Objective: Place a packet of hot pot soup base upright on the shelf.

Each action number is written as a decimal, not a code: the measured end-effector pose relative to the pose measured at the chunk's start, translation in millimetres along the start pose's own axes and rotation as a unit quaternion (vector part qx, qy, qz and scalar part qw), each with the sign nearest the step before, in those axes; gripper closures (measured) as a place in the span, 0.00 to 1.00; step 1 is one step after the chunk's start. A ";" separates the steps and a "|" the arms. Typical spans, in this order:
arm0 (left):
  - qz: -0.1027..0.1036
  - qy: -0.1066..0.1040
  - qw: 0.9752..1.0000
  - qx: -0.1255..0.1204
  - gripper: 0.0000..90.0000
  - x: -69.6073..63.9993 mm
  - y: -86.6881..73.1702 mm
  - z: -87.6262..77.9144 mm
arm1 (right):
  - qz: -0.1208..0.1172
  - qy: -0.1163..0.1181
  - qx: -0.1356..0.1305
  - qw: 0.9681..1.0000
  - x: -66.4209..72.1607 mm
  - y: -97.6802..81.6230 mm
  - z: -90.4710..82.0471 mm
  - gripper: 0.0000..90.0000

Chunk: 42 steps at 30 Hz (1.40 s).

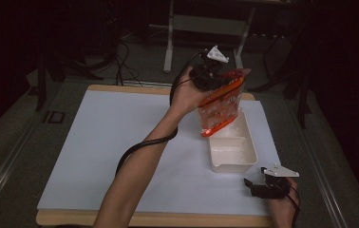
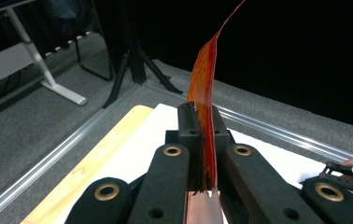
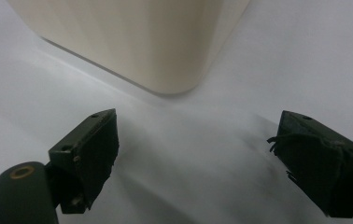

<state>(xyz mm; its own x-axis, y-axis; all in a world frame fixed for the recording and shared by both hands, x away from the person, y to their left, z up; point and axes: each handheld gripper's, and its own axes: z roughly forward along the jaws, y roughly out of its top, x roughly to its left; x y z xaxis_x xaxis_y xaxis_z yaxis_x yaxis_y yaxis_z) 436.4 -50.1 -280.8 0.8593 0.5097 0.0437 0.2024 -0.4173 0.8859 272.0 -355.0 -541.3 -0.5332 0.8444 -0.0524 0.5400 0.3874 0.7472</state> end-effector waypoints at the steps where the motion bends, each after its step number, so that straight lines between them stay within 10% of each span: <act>1: 0.000 -0.004 1.000 0.000 1.00 -1.1 0.5 3.1 | 0.000 0.000 0.000 1.000 0.0 0.0 0.0 0.15; 42: -0.033 -0.017 0.999 -0.004 1.00 -7.0 -6.0 35.7 | 0.001 0.003 -0.004 1.000 -0.4 -0.2 -0.2 0.15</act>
<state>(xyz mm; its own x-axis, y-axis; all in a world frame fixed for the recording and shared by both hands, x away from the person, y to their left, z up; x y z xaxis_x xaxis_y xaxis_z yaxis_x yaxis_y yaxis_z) 446.0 -78.0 -303.0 0.8592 0.5106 -0.0308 0.2557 -0.3764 0.8905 272.0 -355.5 -541.3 -0.5357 0.8432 -0.0461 0.5369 0.3822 0.7521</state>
